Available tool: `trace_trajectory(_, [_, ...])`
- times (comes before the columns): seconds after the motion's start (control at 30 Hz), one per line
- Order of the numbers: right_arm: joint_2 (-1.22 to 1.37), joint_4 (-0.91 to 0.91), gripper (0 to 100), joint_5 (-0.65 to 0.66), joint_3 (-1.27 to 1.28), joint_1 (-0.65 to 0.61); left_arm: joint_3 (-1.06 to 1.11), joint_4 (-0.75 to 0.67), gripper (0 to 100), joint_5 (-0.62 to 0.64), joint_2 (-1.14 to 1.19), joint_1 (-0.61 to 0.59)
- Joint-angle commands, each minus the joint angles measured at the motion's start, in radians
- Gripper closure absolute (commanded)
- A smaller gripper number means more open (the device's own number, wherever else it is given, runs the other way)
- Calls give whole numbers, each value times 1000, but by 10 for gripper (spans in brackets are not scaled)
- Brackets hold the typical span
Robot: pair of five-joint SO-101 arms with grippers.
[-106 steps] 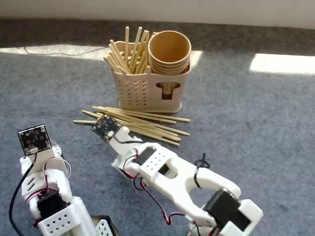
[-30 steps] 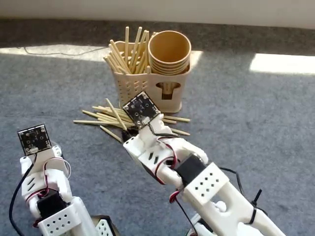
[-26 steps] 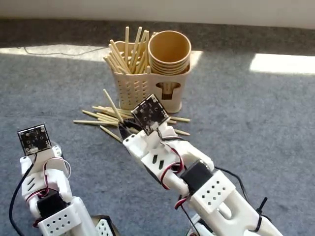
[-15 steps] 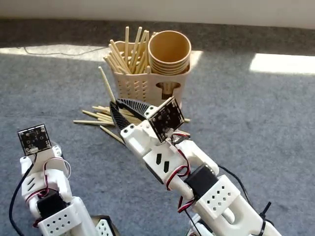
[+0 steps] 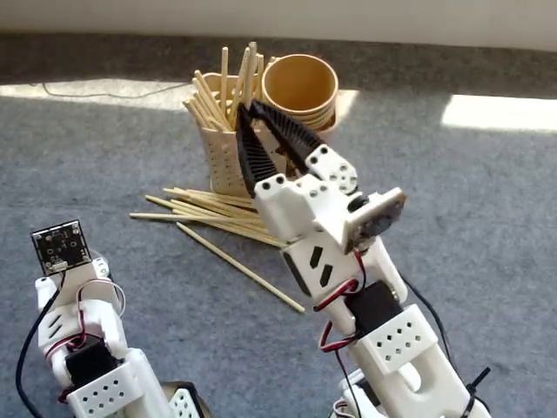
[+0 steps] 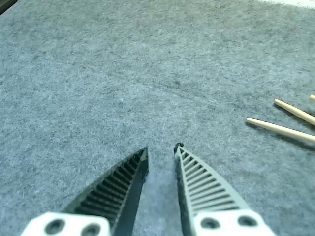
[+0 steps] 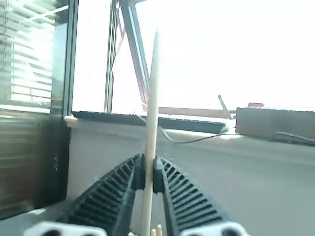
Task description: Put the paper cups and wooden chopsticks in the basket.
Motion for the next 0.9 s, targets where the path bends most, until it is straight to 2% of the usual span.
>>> trace_trajectory(0.0, [64, -143, 993, -2, -51, 36, 19, -5, 905, -9, -1, 16])
trace_trajectory(0.17, [297, -226, 993, -2, -209, 65, 19, -5, 905, -9, -1, 16])
trace_trajectory(0.43, [590, -229, 993, 0, -430, 90, 19, -5, 905, -9, -1, 16])
trace_trajectory(0.73, [687, -220, 987, -2, -404, 93, 19, -5, 905, -9, -1, 16])
trace_trajectory(0.87, [662, -220, 899, -2, -355, 91, 19, -5, 905, -9, -1, 16])
